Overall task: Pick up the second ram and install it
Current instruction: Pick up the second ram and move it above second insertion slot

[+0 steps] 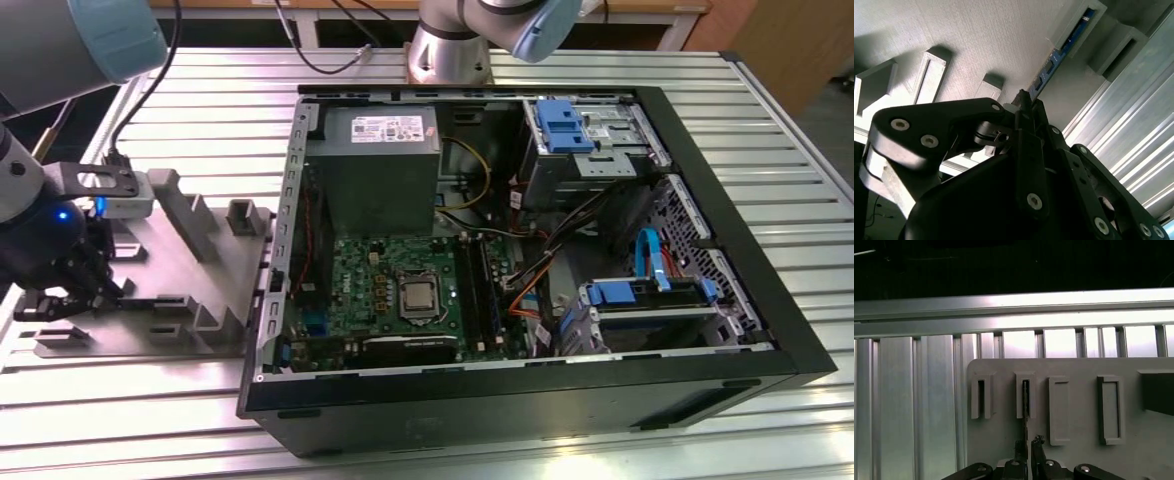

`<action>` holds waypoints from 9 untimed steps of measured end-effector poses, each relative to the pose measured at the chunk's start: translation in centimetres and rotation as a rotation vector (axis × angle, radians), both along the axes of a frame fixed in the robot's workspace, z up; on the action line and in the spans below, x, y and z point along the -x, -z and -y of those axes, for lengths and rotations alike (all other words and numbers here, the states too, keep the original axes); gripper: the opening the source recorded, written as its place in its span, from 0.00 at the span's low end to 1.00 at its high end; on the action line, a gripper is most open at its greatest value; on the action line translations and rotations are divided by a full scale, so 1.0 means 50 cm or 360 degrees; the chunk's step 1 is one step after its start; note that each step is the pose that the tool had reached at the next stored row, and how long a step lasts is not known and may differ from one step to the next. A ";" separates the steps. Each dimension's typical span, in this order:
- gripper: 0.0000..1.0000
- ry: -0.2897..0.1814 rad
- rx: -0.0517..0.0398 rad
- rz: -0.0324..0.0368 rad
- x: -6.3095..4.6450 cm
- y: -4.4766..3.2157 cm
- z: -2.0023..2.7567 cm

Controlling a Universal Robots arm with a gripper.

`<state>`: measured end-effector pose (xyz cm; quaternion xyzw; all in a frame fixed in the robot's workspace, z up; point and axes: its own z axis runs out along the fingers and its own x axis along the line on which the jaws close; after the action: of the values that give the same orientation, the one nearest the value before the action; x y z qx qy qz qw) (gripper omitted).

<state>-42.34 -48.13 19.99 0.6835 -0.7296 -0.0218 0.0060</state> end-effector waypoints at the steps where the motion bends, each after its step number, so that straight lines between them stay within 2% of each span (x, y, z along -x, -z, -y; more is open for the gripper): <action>1: 0.19 0.0000 0.0000 0.0000 0.000 0.000 0.0000; 9: 0.18 0.0000 0.0000 0.0000 -0.001 0.000 0.0000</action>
<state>-42.29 -48.13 19.99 0.6835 -0.7296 -0.0218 0.0060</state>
